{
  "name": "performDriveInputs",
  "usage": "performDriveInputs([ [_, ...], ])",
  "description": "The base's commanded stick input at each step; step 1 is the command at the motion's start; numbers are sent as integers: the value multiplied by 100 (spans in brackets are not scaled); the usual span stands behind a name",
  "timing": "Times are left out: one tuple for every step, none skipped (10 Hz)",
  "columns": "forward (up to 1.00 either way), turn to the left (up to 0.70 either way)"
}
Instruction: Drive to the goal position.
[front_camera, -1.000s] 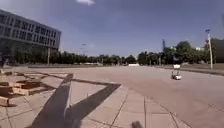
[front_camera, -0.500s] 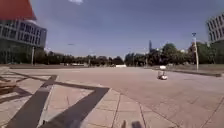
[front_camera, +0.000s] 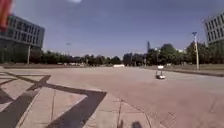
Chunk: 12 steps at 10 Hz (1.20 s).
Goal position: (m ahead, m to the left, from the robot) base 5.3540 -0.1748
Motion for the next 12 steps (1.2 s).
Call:
performDriveInputs([
  [100,0],
  [100,0],
  [100,0],
  [100,0],
  [100,0],
  [100,0],
  [100,0],
  [100,0],
  [100,0],
  [100,0],
  [100,0],
  [100,0],
])
